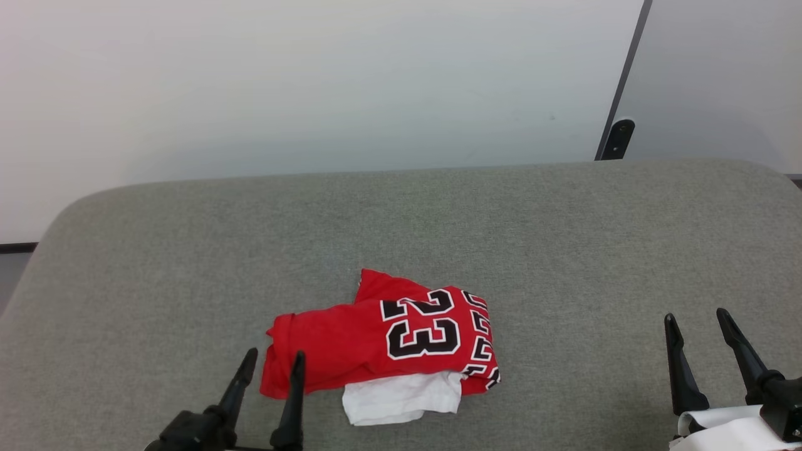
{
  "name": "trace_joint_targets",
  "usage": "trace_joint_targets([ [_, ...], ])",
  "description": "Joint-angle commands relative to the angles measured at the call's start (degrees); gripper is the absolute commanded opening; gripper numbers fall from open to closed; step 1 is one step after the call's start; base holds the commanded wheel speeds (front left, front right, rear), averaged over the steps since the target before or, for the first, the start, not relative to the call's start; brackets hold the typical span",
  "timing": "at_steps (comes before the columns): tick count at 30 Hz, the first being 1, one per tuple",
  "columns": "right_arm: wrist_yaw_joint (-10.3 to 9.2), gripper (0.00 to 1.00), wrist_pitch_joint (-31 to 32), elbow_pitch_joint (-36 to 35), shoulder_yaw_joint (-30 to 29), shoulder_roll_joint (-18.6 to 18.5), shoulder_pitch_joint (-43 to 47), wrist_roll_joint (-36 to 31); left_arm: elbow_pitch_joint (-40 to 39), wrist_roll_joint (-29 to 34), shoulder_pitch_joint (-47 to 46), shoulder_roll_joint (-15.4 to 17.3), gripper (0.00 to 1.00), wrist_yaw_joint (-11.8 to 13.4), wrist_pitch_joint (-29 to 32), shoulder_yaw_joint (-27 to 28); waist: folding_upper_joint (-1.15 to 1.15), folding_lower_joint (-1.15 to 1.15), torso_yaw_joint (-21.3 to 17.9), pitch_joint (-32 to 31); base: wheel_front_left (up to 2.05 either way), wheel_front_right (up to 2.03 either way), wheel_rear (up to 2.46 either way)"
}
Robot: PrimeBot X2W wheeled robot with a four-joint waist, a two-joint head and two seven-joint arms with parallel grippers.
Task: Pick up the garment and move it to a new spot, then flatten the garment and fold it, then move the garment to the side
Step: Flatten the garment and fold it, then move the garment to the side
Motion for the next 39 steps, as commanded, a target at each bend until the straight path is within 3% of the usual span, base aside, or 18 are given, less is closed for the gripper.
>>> trace_joint_targets([
  [1, -0.08, 1.0, -0.2, -0.4, -0.3, 0.2, 0.8, -0.1, -0.2, 0.4, 0.2, 0.0, 1.0, -0.1, 0.0, -0.1, 0.0, 0.0, -0.1, 0.1, 0.0, 0.0, 0.0],
  [12, -0.08, 1.0, -0.3, -0.4, 0.3, 0.5, 0.9, -0.7, 0.2, 0.7, -1.1, 0.6, 1.0, -0.2, 0.0, -1.1, 0.0, 0.0, 1.5, 0.1, 0.0, 0.0, 0.0],
  [28, -0.08, 1.0, -0.2, 3.2, 5.4, 1.4, -0.3, -1.1, 2.6, 0.9, -1.6, 1.3, 1.0, -0.1, 0.0, 2.3, 0.0, 0.0, 14.2, -2.1, 0.0, 0.0, 0.0],
  [35, -0.08, 1.0, 0.1, 6.1, 6.1, 0.2, -2.5, -0.3, 2.6, 0.6, -2.6, 0.7, 1.0, -0.1, 0.0, 1.6, 0.0, 0.0, 15.2, -1.8, 0.0, 0.0, 0.0],
  [39, -0.08, 1.0, 5.5, 8.9, 7.4, -1.1, -5.9, 1.9, 2.6, 0.6, -2.8, 0.5, 1.0, -0.1, 0.0, 0.8, 0.0, 0.0, 15.4, -1.5, 0.0, 0.0, 0.0],
])
